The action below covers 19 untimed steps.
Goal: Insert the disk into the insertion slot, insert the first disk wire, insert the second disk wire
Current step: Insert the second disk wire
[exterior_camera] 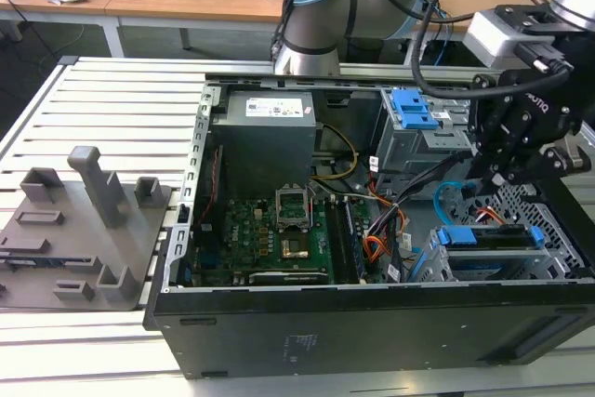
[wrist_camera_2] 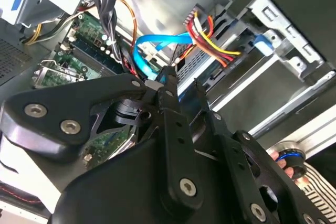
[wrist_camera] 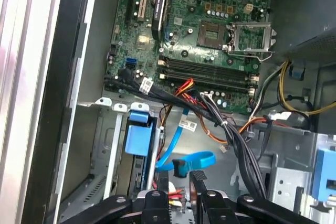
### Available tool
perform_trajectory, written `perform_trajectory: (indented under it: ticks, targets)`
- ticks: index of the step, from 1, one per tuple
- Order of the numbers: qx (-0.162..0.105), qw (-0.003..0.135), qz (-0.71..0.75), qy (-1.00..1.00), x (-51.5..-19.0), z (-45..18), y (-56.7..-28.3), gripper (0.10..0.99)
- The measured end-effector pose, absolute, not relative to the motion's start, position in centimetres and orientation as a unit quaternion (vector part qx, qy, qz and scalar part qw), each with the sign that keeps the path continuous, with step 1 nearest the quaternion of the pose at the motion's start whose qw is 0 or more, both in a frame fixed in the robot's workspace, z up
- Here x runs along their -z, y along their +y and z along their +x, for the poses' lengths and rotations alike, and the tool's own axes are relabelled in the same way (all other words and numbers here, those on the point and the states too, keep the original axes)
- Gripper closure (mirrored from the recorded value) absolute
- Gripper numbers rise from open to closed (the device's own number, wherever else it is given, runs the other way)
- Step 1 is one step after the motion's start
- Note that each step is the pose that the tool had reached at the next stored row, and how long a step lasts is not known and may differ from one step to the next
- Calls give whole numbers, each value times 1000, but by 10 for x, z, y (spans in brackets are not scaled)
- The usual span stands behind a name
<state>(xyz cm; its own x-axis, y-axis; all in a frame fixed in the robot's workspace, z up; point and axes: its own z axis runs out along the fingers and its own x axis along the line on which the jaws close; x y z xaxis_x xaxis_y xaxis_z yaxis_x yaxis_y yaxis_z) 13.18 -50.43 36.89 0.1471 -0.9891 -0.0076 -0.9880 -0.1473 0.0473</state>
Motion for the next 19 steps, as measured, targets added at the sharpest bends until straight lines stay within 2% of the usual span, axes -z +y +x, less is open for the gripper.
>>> perform_trajectory:
  ticks: [11, 12, 14, 19]
  targets:
    - [17, 17, 775, -631, -355, 120, -504, 784]
    - [17, 17, 775, -631, -355, 120, -504, 800]
    - [17, 18, 775, -631, -355, 120, -504, 922]
    - [16, 18, 775, -631, -354, 121, -508, 922]
